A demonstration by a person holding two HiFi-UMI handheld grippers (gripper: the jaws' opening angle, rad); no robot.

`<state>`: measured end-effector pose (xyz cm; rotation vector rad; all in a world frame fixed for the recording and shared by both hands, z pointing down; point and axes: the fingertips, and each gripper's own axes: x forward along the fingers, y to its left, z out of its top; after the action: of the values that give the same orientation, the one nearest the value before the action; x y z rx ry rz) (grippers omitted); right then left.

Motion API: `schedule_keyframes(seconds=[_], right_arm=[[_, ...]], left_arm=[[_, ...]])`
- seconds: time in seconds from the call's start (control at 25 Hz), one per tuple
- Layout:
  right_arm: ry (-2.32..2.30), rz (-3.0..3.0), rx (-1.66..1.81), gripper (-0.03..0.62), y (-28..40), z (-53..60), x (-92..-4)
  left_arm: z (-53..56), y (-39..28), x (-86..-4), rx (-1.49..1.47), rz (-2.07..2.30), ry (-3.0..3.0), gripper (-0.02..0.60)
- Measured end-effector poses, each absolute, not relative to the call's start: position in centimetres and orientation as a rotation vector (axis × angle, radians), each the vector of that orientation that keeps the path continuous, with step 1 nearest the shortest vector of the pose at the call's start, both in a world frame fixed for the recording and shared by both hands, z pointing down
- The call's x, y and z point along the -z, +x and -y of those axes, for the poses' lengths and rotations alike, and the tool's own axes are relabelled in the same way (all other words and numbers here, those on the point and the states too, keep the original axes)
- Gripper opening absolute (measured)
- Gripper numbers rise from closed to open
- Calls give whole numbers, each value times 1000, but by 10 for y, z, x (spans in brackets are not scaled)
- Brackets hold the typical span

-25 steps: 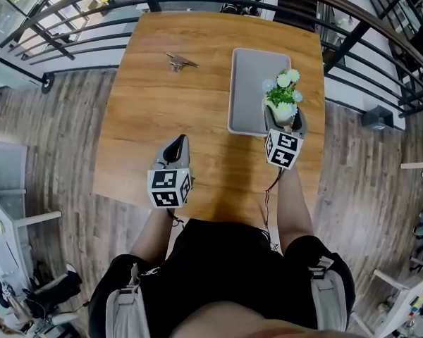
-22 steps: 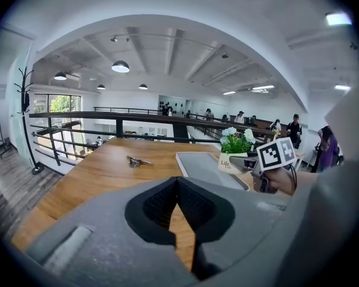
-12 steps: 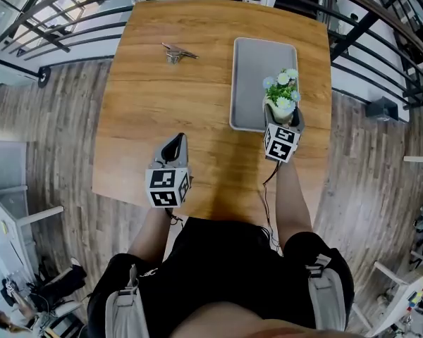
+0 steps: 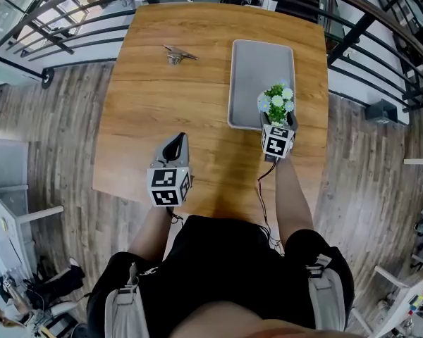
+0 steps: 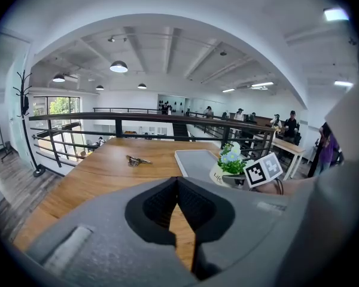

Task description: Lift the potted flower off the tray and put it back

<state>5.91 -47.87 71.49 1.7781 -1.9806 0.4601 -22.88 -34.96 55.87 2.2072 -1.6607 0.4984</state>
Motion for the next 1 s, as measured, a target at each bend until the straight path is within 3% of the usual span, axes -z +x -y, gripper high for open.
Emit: schedule_keyframes(seconds=[0.36,0.72,0.84,1.0], right_arm=[[1823,2141,-717,406,70,441,-698],[1880,2303,-532,398,97,375,-597],[1997,2316,-411,302,118,352,-543],[2159,2309,-235,45,154,317,-471]], left_arm=[[325,-204,-529,-465,1685,2251,12],[295,-161,-504,-380,1676,2323,12],[286,-144,-493,-339,1664,2360,12],[276,-113,-477,-297,1633,2418,12]])
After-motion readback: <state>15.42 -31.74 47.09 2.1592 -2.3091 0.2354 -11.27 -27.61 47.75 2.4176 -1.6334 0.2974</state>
